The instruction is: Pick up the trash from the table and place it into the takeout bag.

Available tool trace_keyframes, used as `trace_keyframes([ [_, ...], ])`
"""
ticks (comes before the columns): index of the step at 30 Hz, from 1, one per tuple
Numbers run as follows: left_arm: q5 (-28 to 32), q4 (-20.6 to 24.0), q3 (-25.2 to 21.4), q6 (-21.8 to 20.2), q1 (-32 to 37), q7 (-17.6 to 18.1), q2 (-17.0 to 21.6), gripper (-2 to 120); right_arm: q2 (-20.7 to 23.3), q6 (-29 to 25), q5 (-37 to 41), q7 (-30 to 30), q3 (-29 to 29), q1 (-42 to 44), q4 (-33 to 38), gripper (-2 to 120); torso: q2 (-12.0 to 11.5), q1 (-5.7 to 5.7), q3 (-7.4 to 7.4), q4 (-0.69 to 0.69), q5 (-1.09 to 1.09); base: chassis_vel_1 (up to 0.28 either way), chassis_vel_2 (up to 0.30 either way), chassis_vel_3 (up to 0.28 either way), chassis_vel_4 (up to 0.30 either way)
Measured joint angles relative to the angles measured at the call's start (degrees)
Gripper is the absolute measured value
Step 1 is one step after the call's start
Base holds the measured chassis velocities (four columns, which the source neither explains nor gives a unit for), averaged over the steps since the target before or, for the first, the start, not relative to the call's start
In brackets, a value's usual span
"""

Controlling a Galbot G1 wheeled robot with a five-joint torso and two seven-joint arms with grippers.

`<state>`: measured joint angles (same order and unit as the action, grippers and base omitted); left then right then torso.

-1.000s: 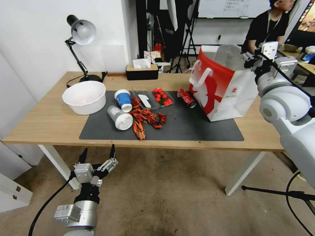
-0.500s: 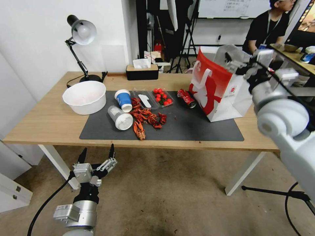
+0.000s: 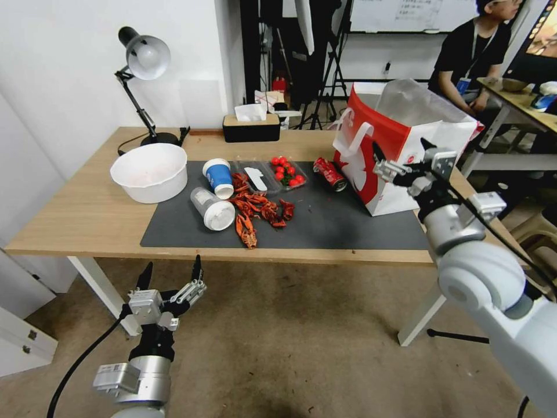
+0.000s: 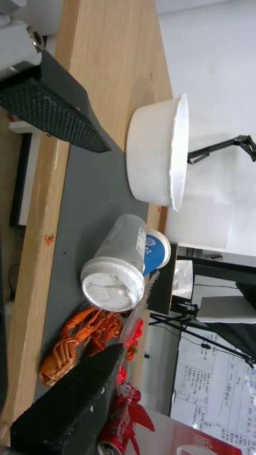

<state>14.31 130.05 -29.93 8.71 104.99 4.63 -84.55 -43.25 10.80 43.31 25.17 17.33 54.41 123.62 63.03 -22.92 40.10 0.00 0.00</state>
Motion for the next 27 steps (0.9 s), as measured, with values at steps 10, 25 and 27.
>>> trace_keyframes([
  [10,0.5,0.0,-0.4,0.8,0.3,-0.3,0.1,100,-4.8,-8.6,-8.1,-3.6,4.8,18.7,3.9,100,0.0,0.00,0.00,-0.02,-0.01,0.000,0.000,0.000,0.000],
  [25,0.6,-0.4,0.0,1.0,0.6,-0.7,0.6,100,-18.1,-22.7,-22.7,-10.3,6.9,42.8,2.2,100,0.0,0.00,0.00,-0.01,0.00,0.000,0.000,0.000,0.000],
  [27,0.6,-0.4,0.0,1.0,0.6,-0.7,0.6,100,-18.7,-23.1,-23.3,-10.5,6.7,43.8,2.0,100,0.0,0.00,0.00,-0.01,-0.01,0.000,0.000,0.000,0.000],
])
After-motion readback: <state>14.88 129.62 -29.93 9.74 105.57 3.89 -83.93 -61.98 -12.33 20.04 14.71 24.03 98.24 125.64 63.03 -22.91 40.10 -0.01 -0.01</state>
